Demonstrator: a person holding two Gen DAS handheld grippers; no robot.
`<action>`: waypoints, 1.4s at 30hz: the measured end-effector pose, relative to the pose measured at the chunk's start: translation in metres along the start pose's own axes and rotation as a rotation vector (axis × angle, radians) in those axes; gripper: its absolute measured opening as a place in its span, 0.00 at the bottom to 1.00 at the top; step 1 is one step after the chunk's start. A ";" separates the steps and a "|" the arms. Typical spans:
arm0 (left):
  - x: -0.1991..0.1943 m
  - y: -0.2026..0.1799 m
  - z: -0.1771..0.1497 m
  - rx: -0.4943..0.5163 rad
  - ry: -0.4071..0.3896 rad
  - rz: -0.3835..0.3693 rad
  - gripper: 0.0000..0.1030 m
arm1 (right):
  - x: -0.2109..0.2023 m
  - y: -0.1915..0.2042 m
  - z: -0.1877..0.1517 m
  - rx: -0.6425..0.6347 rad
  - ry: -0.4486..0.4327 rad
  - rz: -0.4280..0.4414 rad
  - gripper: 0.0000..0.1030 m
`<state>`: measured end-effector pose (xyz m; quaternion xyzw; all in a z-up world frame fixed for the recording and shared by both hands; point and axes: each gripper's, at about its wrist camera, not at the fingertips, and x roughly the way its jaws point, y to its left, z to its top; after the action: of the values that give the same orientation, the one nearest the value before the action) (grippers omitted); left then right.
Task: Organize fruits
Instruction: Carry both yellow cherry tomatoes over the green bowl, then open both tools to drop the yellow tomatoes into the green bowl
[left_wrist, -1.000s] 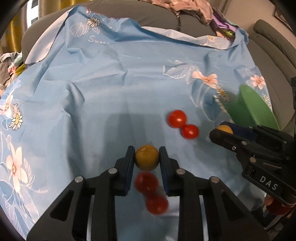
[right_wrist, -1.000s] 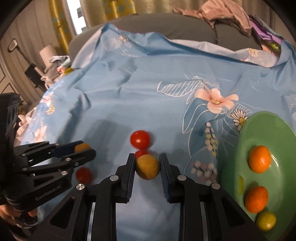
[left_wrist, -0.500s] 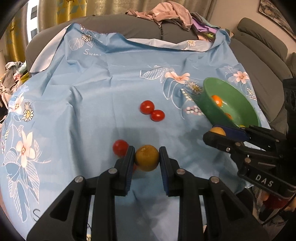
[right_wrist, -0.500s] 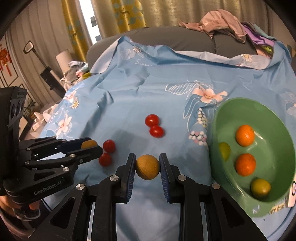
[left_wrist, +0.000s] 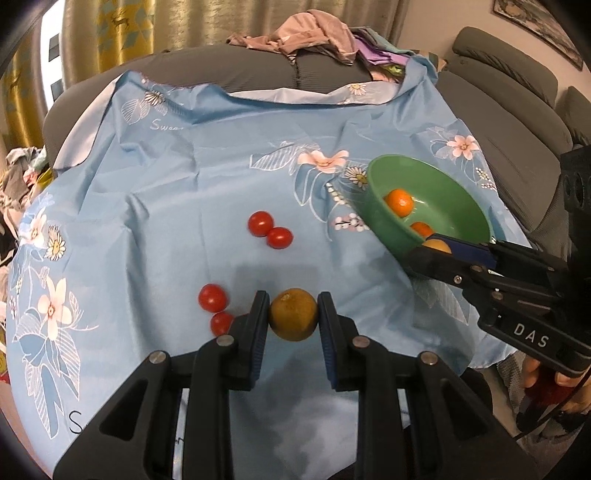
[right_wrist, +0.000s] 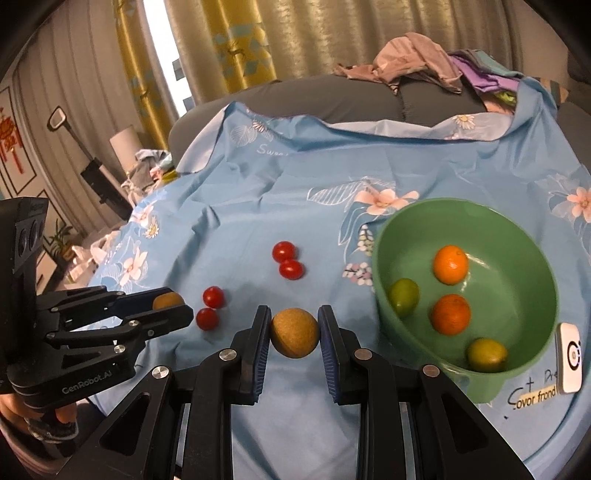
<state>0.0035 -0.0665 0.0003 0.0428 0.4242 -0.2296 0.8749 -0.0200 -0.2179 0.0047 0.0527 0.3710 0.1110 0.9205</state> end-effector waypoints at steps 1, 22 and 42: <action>0.000 -0.002 0.001 0.006 0.000 -0.003 0.25 | -0.002 -0.003 0.000 0.005 -0.005 -0.001 0.27; 0.033 -0.084 0.048 0.211 0.000 -0.102 0.25 | -0.026 -0.083 -0.003 0.177 -0.078 -0.097 0.27; 0.086 -0.123 0.065 0.274 0.062 -0.152 0.26 | -0.017 -0.122 -0.016 0.249 -0.037 -0.148 0.28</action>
<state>0.0426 -0.2247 -0.0088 0.1369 0.4179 -0.3495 0.8274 -0.0232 -0.3406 -0.0174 0.1409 0.3675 -0.0051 0.9193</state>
